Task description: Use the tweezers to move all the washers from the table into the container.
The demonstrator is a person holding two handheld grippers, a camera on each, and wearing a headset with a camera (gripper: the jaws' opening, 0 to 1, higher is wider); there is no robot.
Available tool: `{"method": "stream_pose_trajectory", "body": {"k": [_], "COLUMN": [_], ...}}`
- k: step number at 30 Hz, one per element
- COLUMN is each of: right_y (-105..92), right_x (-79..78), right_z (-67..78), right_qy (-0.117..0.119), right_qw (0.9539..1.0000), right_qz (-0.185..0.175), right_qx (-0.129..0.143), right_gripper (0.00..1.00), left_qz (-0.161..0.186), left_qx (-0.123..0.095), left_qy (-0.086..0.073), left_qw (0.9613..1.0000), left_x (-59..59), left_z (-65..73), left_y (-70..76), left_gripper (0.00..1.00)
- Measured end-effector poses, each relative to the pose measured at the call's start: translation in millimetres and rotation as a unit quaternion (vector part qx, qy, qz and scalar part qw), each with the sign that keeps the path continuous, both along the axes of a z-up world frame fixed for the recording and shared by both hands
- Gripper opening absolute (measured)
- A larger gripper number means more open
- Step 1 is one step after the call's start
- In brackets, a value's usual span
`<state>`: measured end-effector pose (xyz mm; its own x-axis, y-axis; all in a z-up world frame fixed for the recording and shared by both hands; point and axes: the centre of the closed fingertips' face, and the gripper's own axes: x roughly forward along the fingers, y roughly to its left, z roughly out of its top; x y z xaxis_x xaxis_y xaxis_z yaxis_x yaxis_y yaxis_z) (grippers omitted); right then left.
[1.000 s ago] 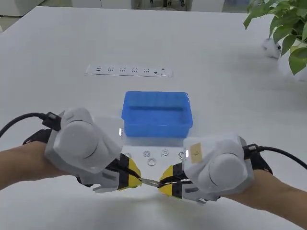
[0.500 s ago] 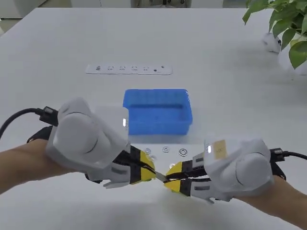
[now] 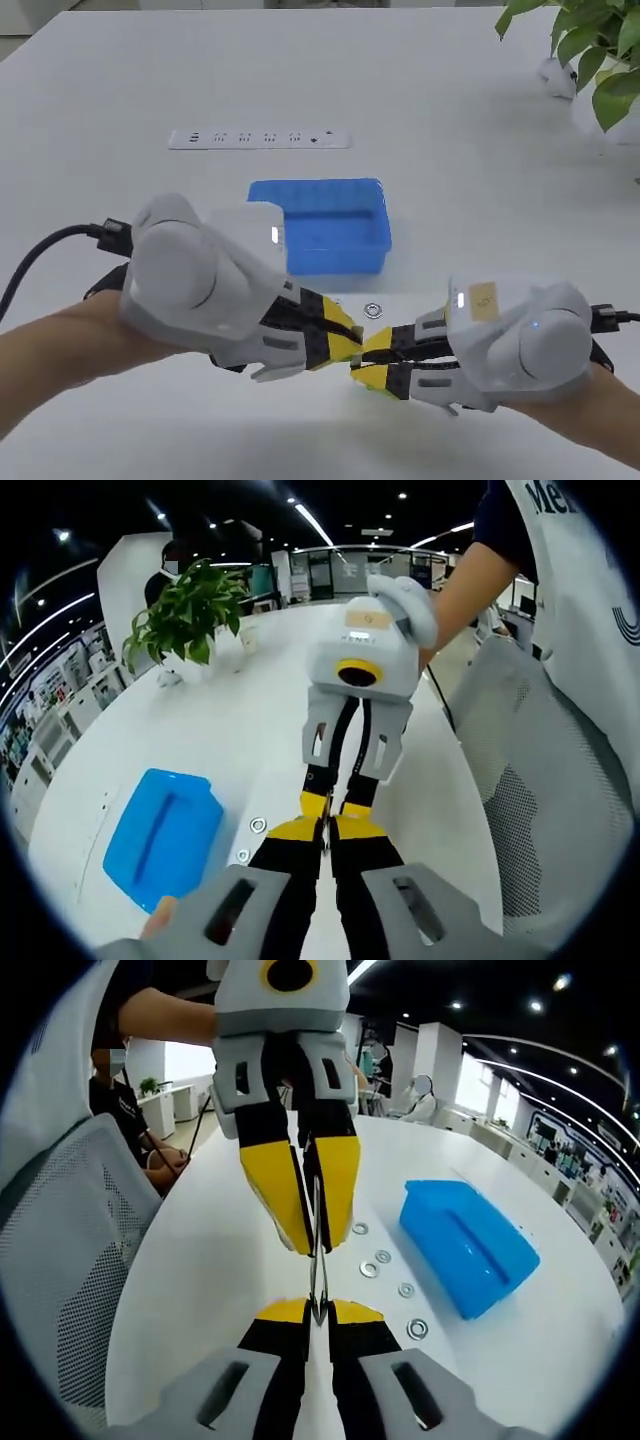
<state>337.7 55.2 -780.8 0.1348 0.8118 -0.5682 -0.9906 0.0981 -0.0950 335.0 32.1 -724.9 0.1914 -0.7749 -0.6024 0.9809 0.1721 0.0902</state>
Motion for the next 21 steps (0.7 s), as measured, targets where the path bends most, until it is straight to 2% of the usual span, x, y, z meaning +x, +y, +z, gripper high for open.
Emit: {"method": "stream_pose_trajectory", "body": {"k": [11, 19, 21], "right_y": [-0.6, -0.7, -0.5], "right_x": [2.7, 0.0, 0.2], "right_z": [-0.2, 0.2, 0.2], "right_qy": [-0.006, -0.005, -0.007], "right_qw": [1.0, 1.0, 0.9999], "right_qz": [0.001, 0.004, 0.005], "right_qx": [-0.002, -0.004, -0.005], "right_gripper": [0.08, 0.08, 0.08], "left_qz": [0.003, -0.012, -0.015], "left_qx": [-0.02, -0.019, -0.017], "left_qy": [-0.009, -0.004, -0.007], "left_qw": [0.9998, 0.9997, 0.9997], "left_x": [5.2, 1.7, 1.6], "left_z": [5.7, 5.4, 5.5], "left_y": [-7.8, -9.8, -9.6], "left_gripper": [0.08, 0.06, 0.06]}}
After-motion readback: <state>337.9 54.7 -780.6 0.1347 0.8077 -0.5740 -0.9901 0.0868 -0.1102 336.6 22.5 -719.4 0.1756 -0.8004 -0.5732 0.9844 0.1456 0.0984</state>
